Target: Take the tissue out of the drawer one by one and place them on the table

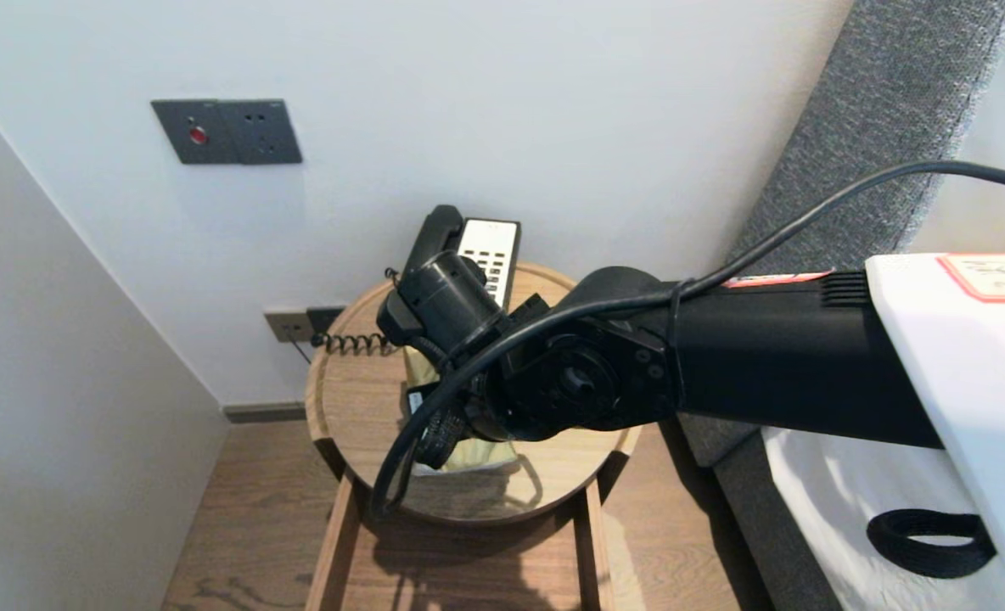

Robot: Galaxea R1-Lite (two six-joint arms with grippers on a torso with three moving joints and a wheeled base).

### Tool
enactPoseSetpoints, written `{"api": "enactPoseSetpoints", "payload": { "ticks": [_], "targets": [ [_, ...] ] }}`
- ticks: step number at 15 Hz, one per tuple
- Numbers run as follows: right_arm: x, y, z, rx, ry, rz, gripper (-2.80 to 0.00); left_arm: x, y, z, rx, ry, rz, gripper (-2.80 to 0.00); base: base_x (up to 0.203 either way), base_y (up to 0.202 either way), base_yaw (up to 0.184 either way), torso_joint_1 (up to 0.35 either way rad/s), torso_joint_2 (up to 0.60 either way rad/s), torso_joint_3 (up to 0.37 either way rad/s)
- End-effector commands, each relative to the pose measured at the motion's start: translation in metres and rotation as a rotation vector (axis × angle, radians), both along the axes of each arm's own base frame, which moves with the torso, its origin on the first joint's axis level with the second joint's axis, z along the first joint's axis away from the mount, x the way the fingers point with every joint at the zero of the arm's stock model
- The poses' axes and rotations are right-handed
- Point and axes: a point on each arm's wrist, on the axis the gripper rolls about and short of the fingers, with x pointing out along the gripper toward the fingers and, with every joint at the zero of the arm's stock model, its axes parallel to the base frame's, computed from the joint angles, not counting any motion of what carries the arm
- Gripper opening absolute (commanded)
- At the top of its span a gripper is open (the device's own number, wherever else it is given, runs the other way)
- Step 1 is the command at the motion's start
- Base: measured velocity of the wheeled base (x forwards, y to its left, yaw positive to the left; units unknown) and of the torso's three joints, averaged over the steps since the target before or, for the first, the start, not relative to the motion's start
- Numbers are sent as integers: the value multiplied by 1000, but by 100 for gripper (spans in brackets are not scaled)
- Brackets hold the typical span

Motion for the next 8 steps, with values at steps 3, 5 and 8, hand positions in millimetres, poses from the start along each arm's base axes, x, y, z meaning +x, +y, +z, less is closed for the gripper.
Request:
{"api": "enactPoseSetpoints", "payload": {
  "ticks": [3,5,8],
  "targets": [
    [1,1,-4,-11,6,-2,-280,0,0,0,0,0,0,-280,0,0,0,0,0,0],
    [1,1,-4,-10,5,-2,0,0,0,0,0,0,0,-280,0,0,0,0,0,0],
    [1,1,1,15,-14,-2,0,0,0,0,0,0,0,-280,0,0,0,0,0,0]
  ]
}}
